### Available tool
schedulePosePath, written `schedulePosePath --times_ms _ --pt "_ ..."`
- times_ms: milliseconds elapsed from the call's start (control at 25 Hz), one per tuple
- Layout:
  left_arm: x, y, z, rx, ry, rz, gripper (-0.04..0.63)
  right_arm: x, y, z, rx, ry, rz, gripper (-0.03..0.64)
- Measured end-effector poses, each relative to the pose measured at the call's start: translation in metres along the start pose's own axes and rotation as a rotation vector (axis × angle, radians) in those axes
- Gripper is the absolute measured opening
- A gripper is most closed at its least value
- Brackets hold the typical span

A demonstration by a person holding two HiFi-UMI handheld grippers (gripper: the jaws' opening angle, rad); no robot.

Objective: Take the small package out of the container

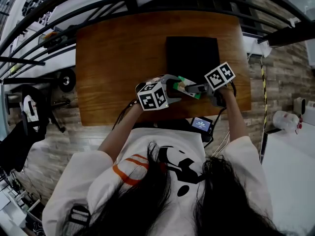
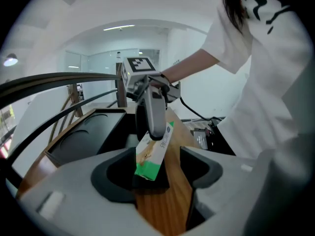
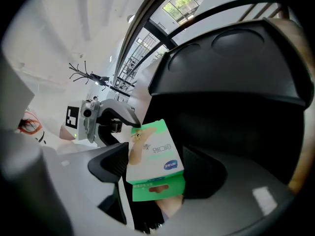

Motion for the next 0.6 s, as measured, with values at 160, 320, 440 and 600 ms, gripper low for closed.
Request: schedulePosePath --times_ms 160,320,440,600 --pt "0.004 0.015 -0.002 -0.077 0.044 -0.003 0.256 -0.005 0.001 -0.001 -0.008 0.000 0.033 0.367" --pt "0.000 0.017 -0.002 -0.075 0.045 0.016 0.212 -0.009 0.001 -0.002 -0.006 -0.008 0.040 0.367" --pt "-0.002 0.015 0.000 -0.076 0.068 0.012 0.207 -0.011 -0.002 -0.003 0.008 -0.010 0.033 0.367" --pt "0.001 0.011 0.003 -0.071 0.091 0.013 0.192 -0.019 -0.005 -0.005 0.037 -0.017 0.013 0.368"
Point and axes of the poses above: the fingertips, and each gripper's own axes: y forward along the fingers, x to its right, z out of its top, the point moved 8 cm from there along -y, backward along the fingers, and after that the axes turned 9 degrees about y, right-handed, at the moved point
